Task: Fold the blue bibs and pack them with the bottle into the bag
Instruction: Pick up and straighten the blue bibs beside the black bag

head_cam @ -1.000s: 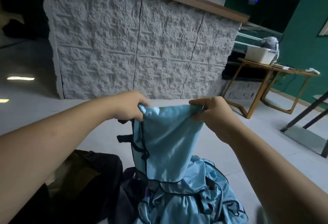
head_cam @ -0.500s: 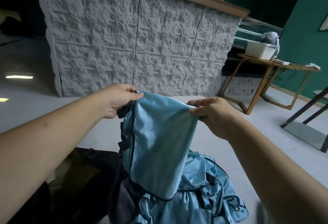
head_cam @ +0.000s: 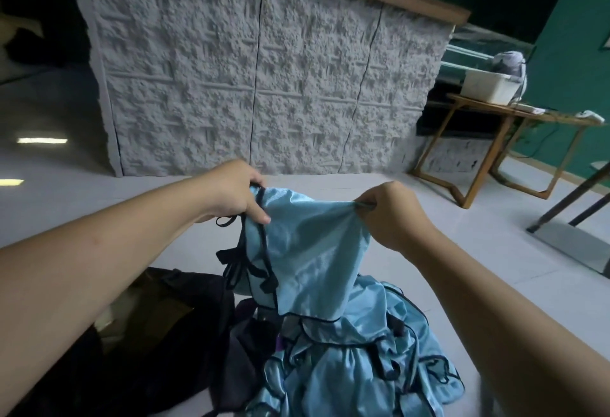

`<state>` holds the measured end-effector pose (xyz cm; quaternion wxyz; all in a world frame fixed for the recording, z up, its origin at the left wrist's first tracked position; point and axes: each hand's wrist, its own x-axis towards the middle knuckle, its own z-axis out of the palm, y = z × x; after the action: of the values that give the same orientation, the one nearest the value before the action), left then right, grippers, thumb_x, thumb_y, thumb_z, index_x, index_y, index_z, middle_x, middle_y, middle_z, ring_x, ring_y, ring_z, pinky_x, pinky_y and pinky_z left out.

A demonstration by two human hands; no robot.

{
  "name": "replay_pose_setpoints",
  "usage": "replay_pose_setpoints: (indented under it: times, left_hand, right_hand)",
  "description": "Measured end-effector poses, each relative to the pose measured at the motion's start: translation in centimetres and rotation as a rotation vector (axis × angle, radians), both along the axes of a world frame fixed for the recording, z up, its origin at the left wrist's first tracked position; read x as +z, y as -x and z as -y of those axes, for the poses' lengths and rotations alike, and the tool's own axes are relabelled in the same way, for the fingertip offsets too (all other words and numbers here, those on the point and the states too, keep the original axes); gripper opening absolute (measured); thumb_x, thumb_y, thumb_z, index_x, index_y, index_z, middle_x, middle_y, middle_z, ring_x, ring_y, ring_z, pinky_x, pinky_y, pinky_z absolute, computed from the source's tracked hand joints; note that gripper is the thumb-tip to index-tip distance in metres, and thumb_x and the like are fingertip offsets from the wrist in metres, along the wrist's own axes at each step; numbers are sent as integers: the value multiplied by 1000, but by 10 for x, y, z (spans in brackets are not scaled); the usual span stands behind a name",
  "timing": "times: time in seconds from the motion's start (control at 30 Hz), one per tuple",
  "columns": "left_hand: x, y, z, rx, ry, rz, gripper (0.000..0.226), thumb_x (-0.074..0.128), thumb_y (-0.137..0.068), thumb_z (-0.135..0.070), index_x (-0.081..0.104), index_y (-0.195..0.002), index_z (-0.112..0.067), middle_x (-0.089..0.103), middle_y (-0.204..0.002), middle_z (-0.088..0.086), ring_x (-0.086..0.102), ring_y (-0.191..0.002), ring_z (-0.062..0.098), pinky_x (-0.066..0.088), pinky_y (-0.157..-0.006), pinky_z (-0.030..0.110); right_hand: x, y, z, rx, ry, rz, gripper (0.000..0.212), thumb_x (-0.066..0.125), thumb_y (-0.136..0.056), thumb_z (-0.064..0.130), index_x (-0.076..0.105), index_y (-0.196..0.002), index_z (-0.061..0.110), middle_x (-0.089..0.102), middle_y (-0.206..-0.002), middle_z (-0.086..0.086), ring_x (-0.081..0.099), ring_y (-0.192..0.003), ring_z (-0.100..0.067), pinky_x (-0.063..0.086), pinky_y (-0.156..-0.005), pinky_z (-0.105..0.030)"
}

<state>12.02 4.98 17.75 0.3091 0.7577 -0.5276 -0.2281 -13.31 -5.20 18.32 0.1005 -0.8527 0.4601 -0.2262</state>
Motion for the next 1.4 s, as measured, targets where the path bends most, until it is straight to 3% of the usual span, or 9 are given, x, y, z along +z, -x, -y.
replay_pose_setpoints:
  times: [0.2, 0.37, 0.57, 0.73, 0.87, 1.0, 1.13, 1.3, 1.4]
  left_hand:
    - [-2, 1, -9, -20, 107, -23, 20, 83, -79, -4, 80, -80, -24, 77, -92, 5, 70, -97, 32, 49, -78, 30]
    - [-10, 4, -34, -128, 102, 3, 17, 80, -86, -10, 82, -85, -27, 76, -110, -7, 66, -109, 16, 47, -101, 34]
    - [-47, 8, -80, -195, -38, -58, 12, 76, -90, -12, 81, -89, -23, 79, -85, -3, 67, -71, 9, 49, -67, 24]
    - [-95, -1, -117, -270, -274, -377, 18, 72, -89, 1, 77, -106, -3, 78, -107, 17, 74, -103, 35, 58, -91, 38]
    - [-141, -12, -130, -352, -498, -497, 24, 72, -90, -3, 77, -112, -9, 76, -117, 16, 71, -113, 33, 53, -103, 42]
    - [-210, -12, -126, -208, -604, -489, 16, 70, -92, -5, 78, -103, -12, 78, -106, 15, 75, -102, 34, 58, -96, 51]
    - [-296, -5, -107, -52, -531, -116, 9, 72, -91, -14, 72, -82, -16, 69, -77, 5, 65, -71, 18, 47, -60, 25]
    - [-354, -2, -90, 93, -389, 88, 2, 72, -91, -15, 72, -92, -13, 68, -90, 2, 67, -92, 25, 42, -71, 26]
    - [-367, -11, -76, 137, -363, 87, 29, 70, -94, -15, 72, -123, -17, 72, -119, 7, 68, -109, 26, 52, -90, 28]
  right_hand:
    - [0, 7, -5, 46, -188, 279, 13, 62, -81, 12, 70, -71, 8, 63, -64, -4, 53, -60, -21, 36, -54, -28]
    - [-10, 20, -15, 232, -514, 553, 29, 68, -75, 21, 65, -79, -7, 56, -75, -13, 49, -75, -22, 33, -71, -39]
    - [-47, 36, -36, 367, -762, 398, 24, 63, -97, 6, 61, -101, -18, 63, -95, -25, 59, -89, -35, 42, -83, -50]
    - [-82, 39, -60, 390, -985, 270, 15, 57, -100, 1, 67, -100, -11, 70, -91, -21, 66, -86, -33, 54, -78, -39]
    - [-122, 30, -63, 403, -1187, 187, 26, 62, -96, 5, 62, -113, -15, 68, -112, -34, 68, -101, -44, 52, -92, -53]
    - [-190, 7, -71, 276, -991, -3, 20, 61, -97, 10, 61, -78, 2, 56, -69, -10, 54, -60, -20, 43, -53, -30]
    - [-281, -22, -64, 176, -719, -230, 30, 60, -96, 21, 60, -71, 4, 57, -70, -12, 54, -65, -23, 39, -50, -26]
    - [-348, -45, -52, 99, -641, -278, 21, 58, -96, 16, 70, -89, 0, 70, -90, -19, 65, -87, -35, 40, -65, -31]
    - [-366, -54, -42, 35, -645, -251, 19, 58, -96, 15, 72, -93, 1, 71, -95, -17, 65, -92, -35, 37, -68, -29]
